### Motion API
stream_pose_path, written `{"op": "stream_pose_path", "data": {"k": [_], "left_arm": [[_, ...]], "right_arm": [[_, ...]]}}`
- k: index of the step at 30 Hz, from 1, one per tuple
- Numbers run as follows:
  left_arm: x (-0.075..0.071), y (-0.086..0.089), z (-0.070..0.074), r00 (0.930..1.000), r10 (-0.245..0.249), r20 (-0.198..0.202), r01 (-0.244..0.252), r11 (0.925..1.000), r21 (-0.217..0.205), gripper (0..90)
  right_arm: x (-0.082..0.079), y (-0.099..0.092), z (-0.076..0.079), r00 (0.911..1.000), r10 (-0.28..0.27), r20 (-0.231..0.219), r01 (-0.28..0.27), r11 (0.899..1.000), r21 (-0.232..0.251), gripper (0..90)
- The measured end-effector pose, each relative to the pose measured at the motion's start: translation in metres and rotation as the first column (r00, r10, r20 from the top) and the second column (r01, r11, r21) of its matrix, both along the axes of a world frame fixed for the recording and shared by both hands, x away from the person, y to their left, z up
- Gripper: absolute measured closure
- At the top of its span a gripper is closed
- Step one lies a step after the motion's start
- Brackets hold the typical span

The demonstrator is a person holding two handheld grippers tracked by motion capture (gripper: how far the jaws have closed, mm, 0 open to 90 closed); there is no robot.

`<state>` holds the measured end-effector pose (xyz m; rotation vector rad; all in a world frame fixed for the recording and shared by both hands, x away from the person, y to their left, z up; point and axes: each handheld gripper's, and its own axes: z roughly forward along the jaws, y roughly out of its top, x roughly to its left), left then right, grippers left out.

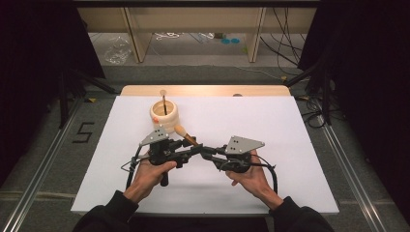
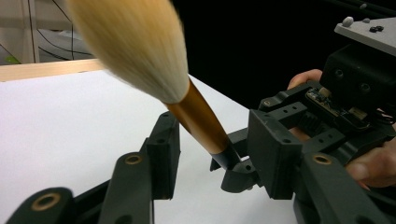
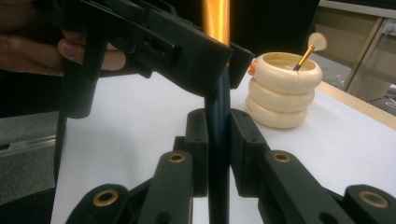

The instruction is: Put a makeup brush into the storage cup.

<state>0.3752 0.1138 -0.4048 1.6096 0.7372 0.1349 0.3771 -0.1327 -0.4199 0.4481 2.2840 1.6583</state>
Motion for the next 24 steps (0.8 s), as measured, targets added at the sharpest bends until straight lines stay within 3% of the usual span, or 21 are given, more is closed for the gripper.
{"op": "stream_pose_path", "data": {"k": [24], "left_arm": [[-0.0002, -0.0017, -0.0018, 0.9997, -0.008, -0.024, 0.007, 0.9995, -0.03, 71.3]], "right_arm": [[-0.0005, 0.0009, -0.0004, 0.9999, 0.005, -0.009, -0.005, 1.0, 0.0, 79.0]]}}
